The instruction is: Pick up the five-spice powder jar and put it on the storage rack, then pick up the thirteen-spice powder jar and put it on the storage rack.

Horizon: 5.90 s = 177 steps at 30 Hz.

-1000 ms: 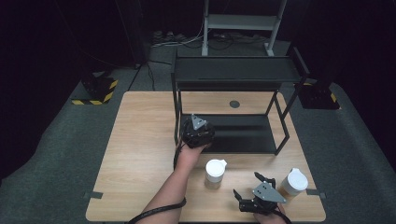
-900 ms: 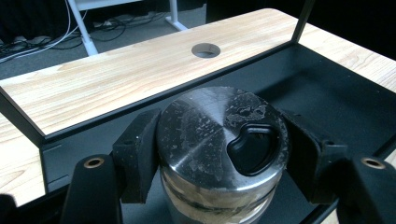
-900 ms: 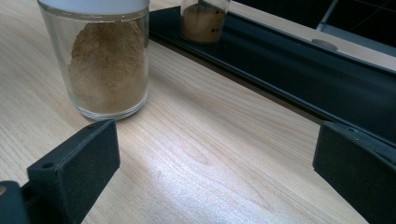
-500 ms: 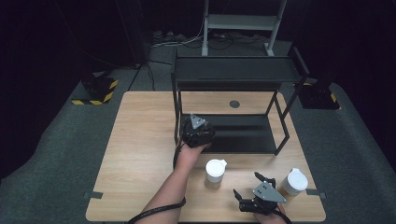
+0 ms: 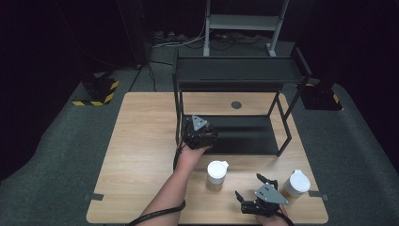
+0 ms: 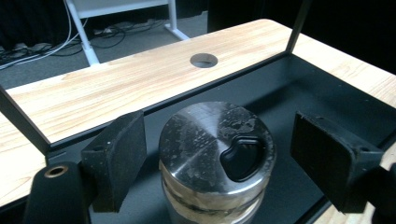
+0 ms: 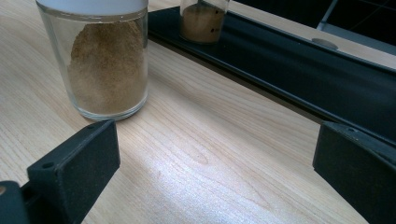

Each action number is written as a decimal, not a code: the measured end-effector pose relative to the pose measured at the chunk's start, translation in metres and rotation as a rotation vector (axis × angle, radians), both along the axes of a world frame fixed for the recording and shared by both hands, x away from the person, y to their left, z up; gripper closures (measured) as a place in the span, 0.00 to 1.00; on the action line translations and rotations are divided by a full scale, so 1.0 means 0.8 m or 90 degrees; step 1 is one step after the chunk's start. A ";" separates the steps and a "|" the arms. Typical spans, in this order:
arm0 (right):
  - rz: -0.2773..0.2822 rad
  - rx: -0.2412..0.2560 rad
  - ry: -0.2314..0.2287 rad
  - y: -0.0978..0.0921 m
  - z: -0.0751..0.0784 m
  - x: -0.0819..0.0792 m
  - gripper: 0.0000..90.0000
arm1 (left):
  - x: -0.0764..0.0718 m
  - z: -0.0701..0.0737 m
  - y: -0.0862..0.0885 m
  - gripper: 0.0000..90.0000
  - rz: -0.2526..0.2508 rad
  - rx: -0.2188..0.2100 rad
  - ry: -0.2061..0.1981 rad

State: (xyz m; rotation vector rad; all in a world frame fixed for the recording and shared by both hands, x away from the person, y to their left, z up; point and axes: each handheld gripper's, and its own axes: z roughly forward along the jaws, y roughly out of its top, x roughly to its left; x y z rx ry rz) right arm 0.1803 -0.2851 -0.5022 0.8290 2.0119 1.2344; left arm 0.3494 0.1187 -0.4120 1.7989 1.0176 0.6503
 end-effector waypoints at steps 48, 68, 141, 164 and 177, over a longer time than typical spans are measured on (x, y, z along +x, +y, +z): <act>-0.003 -0.005 -0.002 0.002 0.000 -0.001 0.00 | -0.118 0.012 0.082 0.01 0.008 -0.016 -0.078; -0.006 -0.001 -0.002 0.002 0.000 -0.002 0.00 | -0.173 -0.021 0.123 0.01 0.026 0.004 -0.089; -0.002 -0.003 -0.031 0.023 0.031 -0.025 0.00 | -0.202 -0.098 0.140 0.02 -0.036 0.146 -0.046; 0.030 0.011 -0.006 0.052 0.043 -0.006 0.00 | -0.204 -0.100 0.141 0.02 -0.043 0.149 -0.055; 0.043 0.019 0.013 0.072 0.036 0.007 0.00 | -0.203 -0.099 0.141 0.02 -0.052 0.153 -0.054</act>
